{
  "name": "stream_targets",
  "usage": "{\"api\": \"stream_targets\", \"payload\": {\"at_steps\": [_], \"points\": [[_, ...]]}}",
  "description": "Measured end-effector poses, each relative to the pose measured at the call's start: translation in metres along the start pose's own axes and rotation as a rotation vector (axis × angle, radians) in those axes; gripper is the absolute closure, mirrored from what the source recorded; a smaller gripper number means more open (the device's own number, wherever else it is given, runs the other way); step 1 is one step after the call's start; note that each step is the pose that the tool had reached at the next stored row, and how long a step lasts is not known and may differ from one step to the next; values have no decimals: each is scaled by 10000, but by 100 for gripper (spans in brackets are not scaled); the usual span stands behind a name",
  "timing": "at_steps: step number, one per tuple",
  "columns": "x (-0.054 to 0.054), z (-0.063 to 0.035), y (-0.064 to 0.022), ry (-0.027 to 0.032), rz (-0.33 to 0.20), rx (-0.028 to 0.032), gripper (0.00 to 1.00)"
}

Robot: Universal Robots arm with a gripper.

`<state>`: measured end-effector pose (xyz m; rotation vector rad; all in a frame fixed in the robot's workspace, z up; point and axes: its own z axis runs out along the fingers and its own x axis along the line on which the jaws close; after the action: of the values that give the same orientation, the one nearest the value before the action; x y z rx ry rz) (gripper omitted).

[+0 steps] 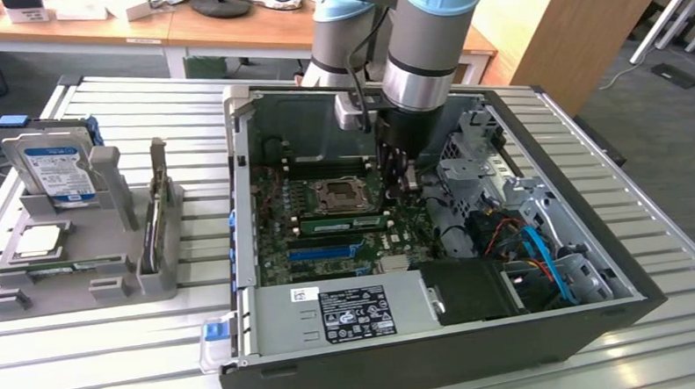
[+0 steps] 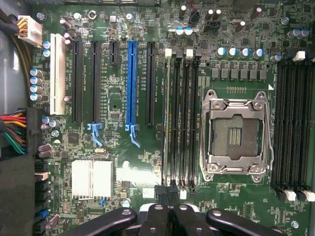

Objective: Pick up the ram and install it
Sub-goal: 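Press down the ram until it locks into place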

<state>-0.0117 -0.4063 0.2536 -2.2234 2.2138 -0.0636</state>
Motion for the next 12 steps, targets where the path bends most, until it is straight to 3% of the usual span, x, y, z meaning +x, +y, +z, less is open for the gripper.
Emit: {"api": "stream_targets", "payload": {"at_steps": [12], "points": [[-3, 96, 3, -2, 0, 5, 89]]}}
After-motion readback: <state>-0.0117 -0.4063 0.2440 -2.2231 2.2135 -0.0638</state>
